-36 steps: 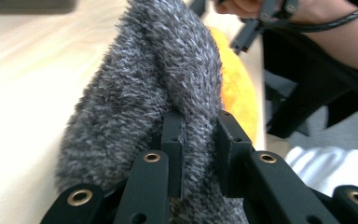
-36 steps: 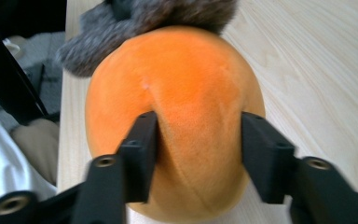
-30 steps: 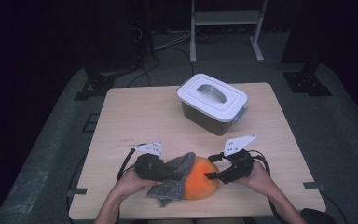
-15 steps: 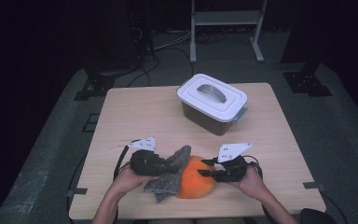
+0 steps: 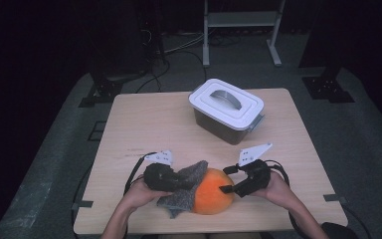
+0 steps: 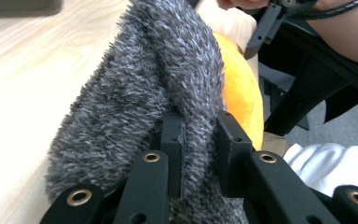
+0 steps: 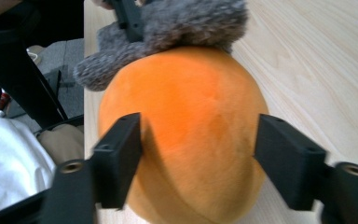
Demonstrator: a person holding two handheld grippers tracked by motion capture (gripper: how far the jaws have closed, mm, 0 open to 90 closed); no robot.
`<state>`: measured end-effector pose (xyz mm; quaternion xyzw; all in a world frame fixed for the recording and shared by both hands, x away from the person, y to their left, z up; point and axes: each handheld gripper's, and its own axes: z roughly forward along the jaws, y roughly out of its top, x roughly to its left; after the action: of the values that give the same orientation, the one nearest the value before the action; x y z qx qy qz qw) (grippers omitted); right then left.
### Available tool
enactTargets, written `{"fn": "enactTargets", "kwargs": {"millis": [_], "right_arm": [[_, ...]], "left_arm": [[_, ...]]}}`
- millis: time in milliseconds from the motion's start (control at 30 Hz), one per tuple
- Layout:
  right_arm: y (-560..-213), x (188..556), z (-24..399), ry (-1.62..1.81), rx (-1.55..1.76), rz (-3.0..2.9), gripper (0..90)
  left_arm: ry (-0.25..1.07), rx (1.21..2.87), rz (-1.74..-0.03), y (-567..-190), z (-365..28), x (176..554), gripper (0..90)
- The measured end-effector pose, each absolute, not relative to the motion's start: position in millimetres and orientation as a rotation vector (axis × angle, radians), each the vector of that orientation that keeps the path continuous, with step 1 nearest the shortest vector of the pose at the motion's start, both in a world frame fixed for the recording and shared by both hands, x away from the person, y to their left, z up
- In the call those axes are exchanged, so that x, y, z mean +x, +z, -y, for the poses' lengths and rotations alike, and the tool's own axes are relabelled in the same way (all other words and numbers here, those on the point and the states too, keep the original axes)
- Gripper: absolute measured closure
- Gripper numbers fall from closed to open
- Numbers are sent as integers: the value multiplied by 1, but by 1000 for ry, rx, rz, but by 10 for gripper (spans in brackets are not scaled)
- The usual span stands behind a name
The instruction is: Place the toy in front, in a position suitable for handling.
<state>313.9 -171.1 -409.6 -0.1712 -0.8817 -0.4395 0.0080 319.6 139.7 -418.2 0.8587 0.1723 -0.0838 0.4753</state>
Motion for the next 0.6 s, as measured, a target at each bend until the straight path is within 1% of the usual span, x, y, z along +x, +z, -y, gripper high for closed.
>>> {"fn": "enactTargets", "kwargs": {"millis": [67,133,167,233,267,333,400,467,600], "right_arm": [[-415,318,169,-1316,-554,2714,248],[-423,318,164,-1303,-562,2700,240],[-425,318,163,-1310,-572,2700,273],[-425,315,161,-1333,-584,2721,445],[-424,312,160,-1364,-557,2759,507],[-422,308,159,-1415,-539,2793,575],[-419,306,159,-1490,-530,2811,597],[-416,302,156,-1560,-494,2843,597],[-415,300,152,-1535,-409,2917,586]], "left_arm": [[-210,2097,-419,-418,-139,319,756],[-204,2097,-422,-418,-138,319,756],[-201,2096,-425,-418,-138,320,756],[-189,2093,-430,-417,-139,321,757],[-183,2088,-431,-417,-139,321,760],[-164,2075,-435,-413,-141,321,760],[-145,2043,-432,-408,-144,321,764],[-125,2015,-427,-404,-145,320,764],[-139,2016,-438,-409,-145,321,765]]}}
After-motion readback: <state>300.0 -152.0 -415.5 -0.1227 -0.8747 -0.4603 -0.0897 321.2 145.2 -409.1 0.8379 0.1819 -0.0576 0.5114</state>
